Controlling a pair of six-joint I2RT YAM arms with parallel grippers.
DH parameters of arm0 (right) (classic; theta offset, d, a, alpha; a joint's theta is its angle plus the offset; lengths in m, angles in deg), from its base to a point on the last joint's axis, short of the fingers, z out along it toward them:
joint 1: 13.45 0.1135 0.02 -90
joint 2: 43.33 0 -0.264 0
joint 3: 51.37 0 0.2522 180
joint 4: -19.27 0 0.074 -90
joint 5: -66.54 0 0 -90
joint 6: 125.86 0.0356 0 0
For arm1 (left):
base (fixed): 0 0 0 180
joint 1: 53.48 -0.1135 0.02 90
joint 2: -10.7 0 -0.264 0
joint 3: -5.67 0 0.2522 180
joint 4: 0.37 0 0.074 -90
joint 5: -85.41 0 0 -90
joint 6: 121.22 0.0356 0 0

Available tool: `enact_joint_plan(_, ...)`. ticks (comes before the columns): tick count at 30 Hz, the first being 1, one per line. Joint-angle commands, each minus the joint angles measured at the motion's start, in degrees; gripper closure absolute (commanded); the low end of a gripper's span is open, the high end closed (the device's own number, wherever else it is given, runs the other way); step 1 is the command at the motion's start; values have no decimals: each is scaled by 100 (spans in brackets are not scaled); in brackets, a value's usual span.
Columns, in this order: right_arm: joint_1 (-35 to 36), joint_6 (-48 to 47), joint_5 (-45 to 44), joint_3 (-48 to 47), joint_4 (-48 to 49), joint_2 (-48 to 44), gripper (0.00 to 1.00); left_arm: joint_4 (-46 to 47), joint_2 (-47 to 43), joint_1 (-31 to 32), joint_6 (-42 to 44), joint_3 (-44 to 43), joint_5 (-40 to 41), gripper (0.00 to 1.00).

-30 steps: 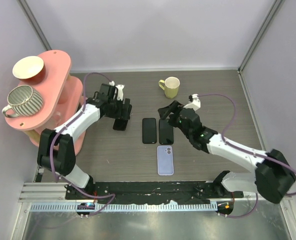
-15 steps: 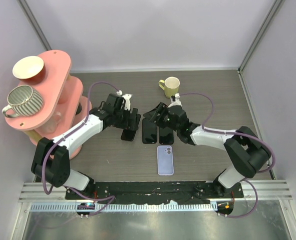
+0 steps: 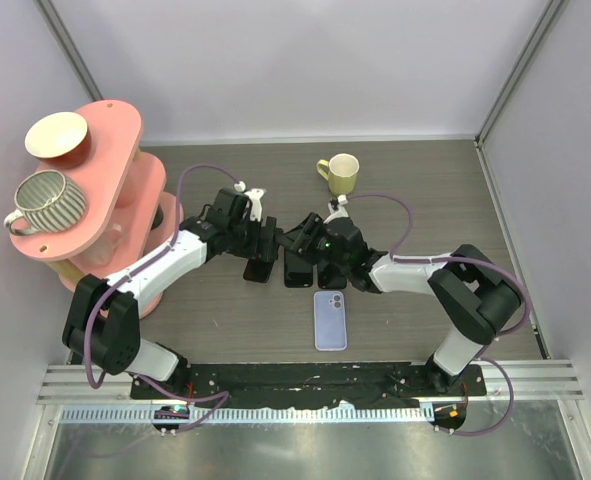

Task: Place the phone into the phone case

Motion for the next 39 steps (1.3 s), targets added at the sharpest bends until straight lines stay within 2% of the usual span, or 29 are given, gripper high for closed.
enact_joint_plan(1,72,171,58,-134,307,150,46,434,-188,31,-41,-58,-189,70)
enact_joint_plan(12,169,232,-47,-266,350,361,58,548,-188,58,-32,30,-277,70)
enact_joint_plan(15,168,285,23,-283,491,431,65,574,-205,75,-76,74,-295,70)
enact_joint_plan(18,151,303,58,-275,508,396,78,592,-258,84,-103,92,-259,69)
enact_joint_plan(19,168,294,-3,-214,508,353,87,592,-276,84,-120,92,-259,69)
enact_joint_plan(20,169,303,-21,-161,526,239,92,592,-328,84,-173,100,-268,68)
enact_joint_plan(22,125,199,-21,-38,482,54,99,601,-433,84,-217,118,-303,57)
enact_joint_plan(23,90,119,22,-20,282,-34,99,653,-504,84,-296,188,-312,52)
enact_joint_plan(24,-15,-3,32,-11,123,-269,99,697,-670,93,-340,240,-382,41)
enact_joint_plan(26,-156,-302,58,50,-271,-534,99,951,-864,84,-558,433,-514,30)
enact_joint_plan(28,-436,-417,198,243,-388,-956,99,1101,-1127,84,-665,539,-829,12)
enact_joint_plan(30,-683,-558,522,384,-607,-1237,99,1242,-1338,84,-849,706,-1163,1)
enact_joint_plan(34,-1088,-1391,796,630,-1659,-2430,99,1444,-1759,93,-1139,987,-1428,0)
enact_joint_plan(36,-1088,-2057,796,666,-2653,-2880,99,1436,-1919,102,-1227,1163,-1420,0)
enact_joint_plan(39,-1088,-2464,963,727,-3962,-3663,99,1163,-2156,207,-1359,1374,-1227,0)
